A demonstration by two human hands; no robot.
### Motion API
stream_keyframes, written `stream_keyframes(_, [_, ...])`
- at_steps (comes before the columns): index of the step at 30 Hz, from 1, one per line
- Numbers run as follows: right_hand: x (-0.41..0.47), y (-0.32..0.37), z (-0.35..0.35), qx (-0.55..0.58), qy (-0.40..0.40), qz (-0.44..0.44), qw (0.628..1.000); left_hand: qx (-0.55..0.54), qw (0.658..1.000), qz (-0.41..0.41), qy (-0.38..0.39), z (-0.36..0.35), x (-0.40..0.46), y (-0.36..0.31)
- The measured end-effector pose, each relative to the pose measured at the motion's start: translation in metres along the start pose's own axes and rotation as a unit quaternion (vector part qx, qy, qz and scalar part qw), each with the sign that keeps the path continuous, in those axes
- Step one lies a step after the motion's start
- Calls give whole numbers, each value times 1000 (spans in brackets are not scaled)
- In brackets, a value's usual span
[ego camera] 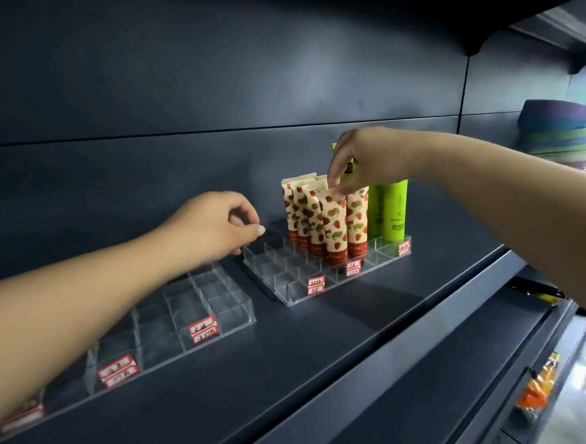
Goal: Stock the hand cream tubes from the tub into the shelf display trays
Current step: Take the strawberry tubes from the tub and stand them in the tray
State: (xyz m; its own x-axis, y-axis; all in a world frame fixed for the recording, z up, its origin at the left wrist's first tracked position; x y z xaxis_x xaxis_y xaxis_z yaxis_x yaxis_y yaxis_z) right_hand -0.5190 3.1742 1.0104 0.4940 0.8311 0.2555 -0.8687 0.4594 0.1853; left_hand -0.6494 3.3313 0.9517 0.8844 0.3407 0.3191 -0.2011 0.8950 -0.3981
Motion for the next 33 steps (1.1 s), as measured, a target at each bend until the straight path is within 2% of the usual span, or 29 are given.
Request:
stream_keyframes(4, [2,0,2,-28,8,0,1000,41,999,-16,2,-1,-6,-1])
stream_keyframes(11, [0,0,5,5,10,9,1000,102,994,-46,4,2,-13,-5])
stream_keyframes(17, [-19,-3,14,37,-106,21,993,163,984,-62,-24,11,-18,-10])
stream_keyframes(23, [-68,-8,2,51,-266,59,961,250,961,-91,-80,18,-42,-35])
stream_keyframes(26, [-90,-6,-17,46,-296,85,950,300,937,-131,-121,17,-62,-51])
stream_keyframes(33, [-136,13,-63,38,-324,133,936,342,898,-215,-172,2,-113,-70])
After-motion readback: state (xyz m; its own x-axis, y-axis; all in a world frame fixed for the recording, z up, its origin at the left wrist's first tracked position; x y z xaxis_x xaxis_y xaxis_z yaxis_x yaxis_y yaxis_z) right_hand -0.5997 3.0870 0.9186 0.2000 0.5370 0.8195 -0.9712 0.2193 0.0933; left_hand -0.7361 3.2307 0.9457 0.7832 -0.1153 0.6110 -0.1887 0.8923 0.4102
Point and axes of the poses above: each hand's wrist, its own x-axis towards the middle knuckle, its own z-axis out of the back of the hand, y = z × x, the point moved 2 cm from there along x, towards the middle knuckle, and after that the axes turned 11 degrees about x, right-handed, at the moved point
